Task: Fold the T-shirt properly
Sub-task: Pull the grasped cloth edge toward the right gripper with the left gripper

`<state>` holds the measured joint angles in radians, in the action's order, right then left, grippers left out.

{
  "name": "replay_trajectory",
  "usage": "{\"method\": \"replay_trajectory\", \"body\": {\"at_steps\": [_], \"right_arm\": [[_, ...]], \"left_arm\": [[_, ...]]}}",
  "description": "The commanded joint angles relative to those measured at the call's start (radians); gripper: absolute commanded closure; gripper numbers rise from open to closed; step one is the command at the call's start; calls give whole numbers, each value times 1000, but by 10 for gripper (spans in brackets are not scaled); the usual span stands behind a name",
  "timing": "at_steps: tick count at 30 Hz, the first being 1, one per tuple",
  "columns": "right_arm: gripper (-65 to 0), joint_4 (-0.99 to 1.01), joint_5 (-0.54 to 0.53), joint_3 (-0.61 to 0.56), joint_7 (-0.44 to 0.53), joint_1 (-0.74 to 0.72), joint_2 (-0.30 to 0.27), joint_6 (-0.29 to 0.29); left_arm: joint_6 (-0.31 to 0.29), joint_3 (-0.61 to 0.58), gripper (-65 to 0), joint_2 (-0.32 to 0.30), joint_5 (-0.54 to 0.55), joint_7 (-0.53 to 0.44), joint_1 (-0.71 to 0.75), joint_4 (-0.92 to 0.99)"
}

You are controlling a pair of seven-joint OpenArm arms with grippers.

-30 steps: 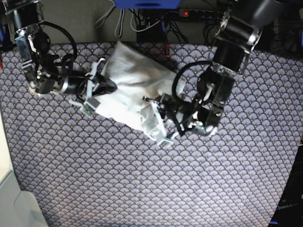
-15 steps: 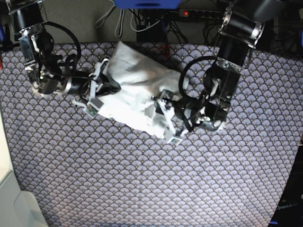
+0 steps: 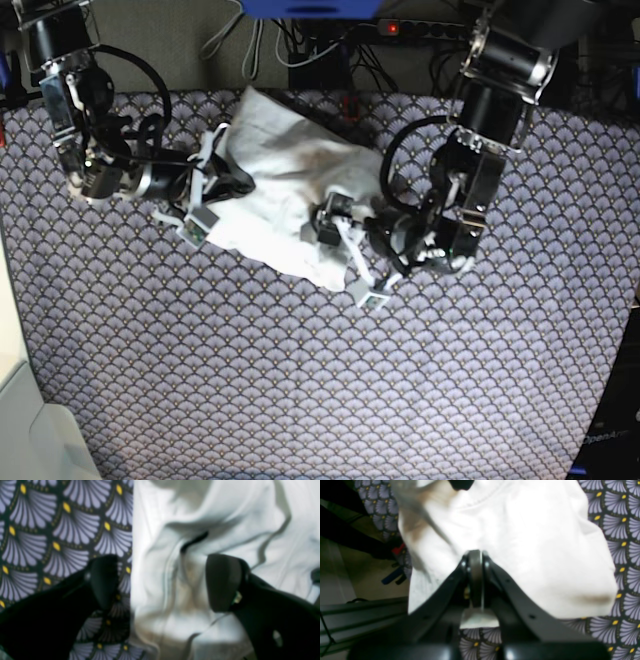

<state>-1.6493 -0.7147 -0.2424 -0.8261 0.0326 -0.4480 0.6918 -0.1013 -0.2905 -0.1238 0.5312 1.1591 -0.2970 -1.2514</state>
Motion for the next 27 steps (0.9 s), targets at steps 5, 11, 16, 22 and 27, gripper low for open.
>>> {"method": "replay_trajectory", "body": {"at_steps": [5,11,16,22,27], "right_arm": [[0,-13,76,8,17,-7,10,6],[0,-13,108,7,9,-4,44,6],[0,-13,108,7,9,-4,45,6],[0,-13,108,7,9,-4,47,6],[0,-13,108,7,9,-4,47,6]], "left_arm": [[-58,-3,-542,2,40,8,8,6],[-147,-6,-542,-1,80,3,14,11],[-148,-5,-500,0,86,2,25,11],[-159,-5,-120,0,79,2,25,12],[-157,0,-18,0,79,2,23,12]]}}
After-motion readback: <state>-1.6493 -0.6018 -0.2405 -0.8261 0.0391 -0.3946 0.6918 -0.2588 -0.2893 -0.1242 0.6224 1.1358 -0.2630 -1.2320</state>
